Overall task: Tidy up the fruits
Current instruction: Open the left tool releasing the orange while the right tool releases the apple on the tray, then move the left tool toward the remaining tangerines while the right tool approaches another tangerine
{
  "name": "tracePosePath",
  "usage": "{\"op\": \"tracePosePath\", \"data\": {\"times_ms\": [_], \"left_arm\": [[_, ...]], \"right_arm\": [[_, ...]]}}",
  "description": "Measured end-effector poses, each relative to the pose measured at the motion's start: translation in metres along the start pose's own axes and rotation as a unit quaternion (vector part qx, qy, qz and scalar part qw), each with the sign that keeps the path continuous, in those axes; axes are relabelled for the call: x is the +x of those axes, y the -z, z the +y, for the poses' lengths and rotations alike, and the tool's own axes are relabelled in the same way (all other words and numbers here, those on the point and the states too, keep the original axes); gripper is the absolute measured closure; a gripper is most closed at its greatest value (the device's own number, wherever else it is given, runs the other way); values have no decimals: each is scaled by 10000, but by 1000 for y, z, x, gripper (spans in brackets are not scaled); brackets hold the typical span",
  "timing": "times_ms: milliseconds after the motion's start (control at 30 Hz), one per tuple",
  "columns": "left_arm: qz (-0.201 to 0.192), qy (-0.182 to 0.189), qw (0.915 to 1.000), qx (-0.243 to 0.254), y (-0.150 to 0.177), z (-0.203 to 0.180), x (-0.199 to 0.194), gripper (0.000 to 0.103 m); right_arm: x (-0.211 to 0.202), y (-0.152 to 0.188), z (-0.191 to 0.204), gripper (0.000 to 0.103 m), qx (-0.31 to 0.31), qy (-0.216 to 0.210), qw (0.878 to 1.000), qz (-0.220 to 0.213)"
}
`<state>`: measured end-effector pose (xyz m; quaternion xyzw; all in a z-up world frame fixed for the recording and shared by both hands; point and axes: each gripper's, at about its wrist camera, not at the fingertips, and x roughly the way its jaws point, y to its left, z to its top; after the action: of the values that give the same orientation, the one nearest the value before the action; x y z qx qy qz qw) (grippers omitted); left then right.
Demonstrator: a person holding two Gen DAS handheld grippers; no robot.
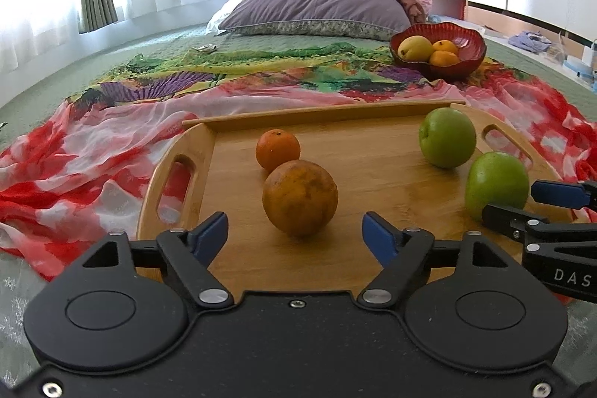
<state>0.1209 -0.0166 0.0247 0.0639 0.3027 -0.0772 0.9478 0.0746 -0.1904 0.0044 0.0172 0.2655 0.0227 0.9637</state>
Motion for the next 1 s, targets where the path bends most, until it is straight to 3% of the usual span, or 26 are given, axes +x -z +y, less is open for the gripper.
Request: {"op": "tracePosePath", "data": {"times_ms": [433, 1000], "left_arm": [[-3, 209, 9998, -32, 18, -3, -32, 20], [-126, 442, 9986, 279, 43, -18, -73, 12]], "right_arm": [[-26, 13, 6, 23, -175, -226, 9995, -105], [-61, 39, 18, 19, -591, -563, 9964, -239]]}}
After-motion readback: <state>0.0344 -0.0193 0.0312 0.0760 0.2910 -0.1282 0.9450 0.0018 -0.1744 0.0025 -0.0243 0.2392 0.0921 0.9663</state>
